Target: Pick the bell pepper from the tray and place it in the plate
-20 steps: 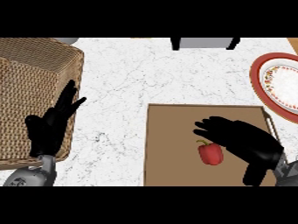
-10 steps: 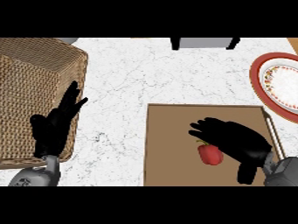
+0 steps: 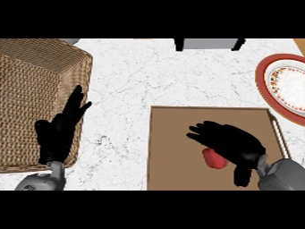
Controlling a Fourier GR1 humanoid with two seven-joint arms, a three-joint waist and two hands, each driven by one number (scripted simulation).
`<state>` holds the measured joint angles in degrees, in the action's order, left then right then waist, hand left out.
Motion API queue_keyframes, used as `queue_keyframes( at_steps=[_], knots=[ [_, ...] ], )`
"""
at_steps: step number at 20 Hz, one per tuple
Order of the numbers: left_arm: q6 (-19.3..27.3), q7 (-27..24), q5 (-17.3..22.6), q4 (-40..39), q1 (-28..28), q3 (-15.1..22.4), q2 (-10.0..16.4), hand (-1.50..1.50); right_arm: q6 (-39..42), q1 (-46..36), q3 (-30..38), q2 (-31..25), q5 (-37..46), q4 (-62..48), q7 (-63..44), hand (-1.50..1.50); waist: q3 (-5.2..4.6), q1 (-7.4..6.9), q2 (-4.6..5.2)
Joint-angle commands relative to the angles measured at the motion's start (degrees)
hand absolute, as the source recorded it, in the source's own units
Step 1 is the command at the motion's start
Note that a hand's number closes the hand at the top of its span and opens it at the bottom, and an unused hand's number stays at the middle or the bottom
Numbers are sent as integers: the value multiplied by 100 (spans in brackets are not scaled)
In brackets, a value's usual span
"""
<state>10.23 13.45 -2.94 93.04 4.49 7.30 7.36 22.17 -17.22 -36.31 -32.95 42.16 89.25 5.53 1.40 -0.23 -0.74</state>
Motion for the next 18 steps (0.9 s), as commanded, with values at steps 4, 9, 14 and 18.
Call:
queue_keyframes(
  at_steps=[4, 9, 14, 18],
  knots=[
    [102, 170, -72, -754, -192, -285, 23, 0, -19, -356, -55, 61, 292, -375, 389, 150, -141, -29, 103],
    [116, 53, -123, -801, -118, -343, -93, 0, -726, -335, -68, 309, 604, -808, 798, 150, -137, -38, 113],
    [-106, -161, -97, -714, -535, -379, 19, 0, -1199, -142, 100, 269, 816, -674, 749, 150, -140, -23, 93],
    [63, 209, -84, -741, -196, -542, -103, 0, -1974, 18, 468, 358, 939, -160, 552, 150, -136, 115, 75]
  ],
)
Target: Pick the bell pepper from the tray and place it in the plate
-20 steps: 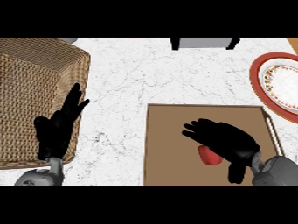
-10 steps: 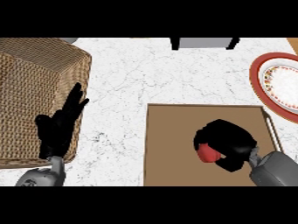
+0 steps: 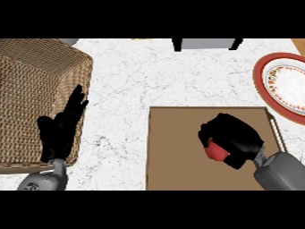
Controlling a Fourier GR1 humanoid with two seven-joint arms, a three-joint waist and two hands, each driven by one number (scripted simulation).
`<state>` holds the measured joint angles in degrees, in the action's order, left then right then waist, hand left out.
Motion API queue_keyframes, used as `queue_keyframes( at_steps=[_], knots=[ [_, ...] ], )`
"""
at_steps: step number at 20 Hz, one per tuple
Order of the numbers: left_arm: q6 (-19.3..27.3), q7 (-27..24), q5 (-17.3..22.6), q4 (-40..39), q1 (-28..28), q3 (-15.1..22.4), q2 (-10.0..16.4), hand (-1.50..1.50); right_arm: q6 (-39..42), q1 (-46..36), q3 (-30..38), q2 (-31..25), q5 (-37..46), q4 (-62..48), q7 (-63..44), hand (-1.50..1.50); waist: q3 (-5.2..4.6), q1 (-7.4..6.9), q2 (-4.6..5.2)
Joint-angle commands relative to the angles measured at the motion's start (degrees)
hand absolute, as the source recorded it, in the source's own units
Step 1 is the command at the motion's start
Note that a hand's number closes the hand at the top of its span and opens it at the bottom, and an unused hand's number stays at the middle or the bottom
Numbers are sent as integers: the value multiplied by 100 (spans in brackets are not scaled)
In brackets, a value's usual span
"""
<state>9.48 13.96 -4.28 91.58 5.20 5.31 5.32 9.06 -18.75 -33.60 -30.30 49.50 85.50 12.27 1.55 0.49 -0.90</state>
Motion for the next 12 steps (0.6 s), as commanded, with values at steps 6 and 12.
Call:
queue_keyframes(
  at_steps=[6, 12],
  knots=[
    [56, 101, -115, -398, -495, -199, 91, 0, -731, 149, 2084, -218, -1103, -1107, -106, 150, -141, -34, 162],
    [-95, 264, 23, -449, -294, -465, 168, 0, -894, 13, 2964, -398, -1821, -1021, 486, 150, -152, 1, 100]
  ],
)
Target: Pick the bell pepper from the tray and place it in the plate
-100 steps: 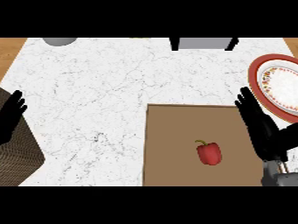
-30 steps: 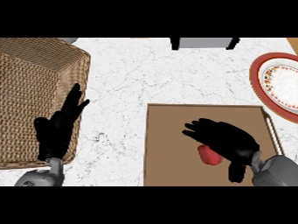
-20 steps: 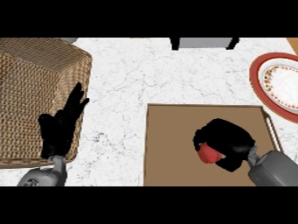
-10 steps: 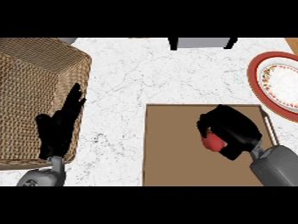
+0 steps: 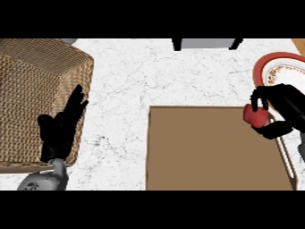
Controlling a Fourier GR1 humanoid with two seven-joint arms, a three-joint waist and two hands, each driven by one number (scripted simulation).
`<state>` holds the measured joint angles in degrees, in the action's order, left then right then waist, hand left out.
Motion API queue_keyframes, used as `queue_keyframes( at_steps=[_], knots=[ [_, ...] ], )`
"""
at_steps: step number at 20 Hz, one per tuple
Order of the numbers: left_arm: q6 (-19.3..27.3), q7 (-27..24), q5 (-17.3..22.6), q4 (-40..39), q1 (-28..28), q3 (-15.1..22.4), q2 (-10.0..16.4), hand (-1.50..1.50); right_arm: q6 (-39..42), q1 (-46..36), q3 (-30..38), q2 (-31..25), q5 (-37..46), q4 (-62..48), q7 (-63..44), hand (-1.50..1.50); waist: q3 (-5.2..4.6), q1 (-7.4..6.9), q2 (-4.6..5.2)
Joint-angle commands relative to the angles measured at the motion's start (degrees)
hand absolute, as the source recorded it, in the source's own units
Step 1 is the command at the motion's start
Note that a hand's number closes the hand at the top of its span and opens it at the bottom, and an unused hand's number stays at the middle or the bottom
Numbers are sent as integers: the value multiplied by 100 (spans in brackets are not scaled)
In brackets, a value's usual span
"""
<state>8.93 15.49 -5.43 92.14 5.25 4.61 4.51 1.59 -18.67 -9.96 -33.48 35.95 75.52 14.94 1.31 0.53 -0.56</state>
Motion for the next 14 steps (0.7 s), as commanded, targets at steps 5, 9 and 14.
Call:
queue_keyframes(
  at_steps=[5, 9, 14],
  knots=[
    [-79, -12, 73, -427, -512, -343, 213, 0, -604, -327, 1466, -193, -731, 21, -168, 150, -135, -28, 58],
    [-147, -32, 103, -435, -519, -417, 257, 0, -509, -156, 1862, -450, -900, -348, -129, 150, -132, -40, 70],
    [3, 4, -81, -339, -433, -164, -12, 0, -553, -599, 2064, -532, -827, -1513, 84, 150, -125, -158, 100]
  ],
)
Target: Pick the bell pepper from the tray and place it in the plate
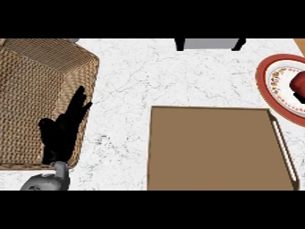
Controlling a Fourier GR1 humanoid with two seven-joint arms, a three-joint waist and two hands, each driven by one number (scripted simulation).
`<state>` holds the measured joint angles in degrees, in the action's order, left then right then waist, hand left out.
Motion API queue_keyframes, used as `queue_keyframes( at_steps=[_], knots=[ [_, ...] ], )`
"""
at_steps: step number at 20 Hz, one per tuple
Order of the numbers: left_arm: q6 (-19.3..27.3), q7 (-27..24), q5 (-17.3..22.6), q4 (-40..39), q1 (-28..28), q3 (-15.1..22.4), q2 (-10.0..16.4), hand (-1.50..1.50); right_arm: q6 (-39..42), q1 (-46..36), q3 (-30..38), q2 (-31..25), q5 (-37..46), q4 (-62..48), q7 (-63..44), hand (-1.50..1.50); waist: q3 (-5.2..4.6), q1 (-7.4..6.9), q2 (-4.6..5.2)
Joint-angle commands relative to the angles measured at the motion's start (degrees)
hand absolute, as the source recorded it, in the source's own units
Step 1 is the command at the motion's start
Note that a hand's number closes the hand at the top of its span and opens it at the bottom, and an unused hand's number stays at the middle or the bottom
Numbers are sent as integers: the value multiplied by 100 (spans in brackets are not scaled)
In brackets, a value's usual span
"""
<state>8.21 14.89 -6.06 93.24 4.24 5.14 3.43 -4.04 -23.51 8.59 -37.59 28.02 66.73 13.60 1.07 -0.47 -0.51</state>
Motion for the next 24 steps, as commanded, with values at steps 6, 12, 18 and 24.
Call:
queue_keyframes(
  at_steps=[6, 12, 18, 24],
  knots=[
    [-35, -61, 55, -665, -243, -328, 145, 0, -112, -772, 212, -181, 242, -1675, 237, 150, -102, -154, 128],
    [-47, 249, -73, -397, -106, -149, 91, 0, -273, -1275, 138, -325, 639, -3030, 666, 150, -93, -247, 147],
    [-27, 48, -135, -543, -148, -69, 6, 0, 409, -1423, -12, -558, 796, -4026, 1092, 150, -83, -323, 214],
    [-110, 210, -86, -330, -107, -114, 94, 0, 1091, -1667, -307, -621, 1129, -4853, 1089, -150, -78, -417, 220]
  ],
)
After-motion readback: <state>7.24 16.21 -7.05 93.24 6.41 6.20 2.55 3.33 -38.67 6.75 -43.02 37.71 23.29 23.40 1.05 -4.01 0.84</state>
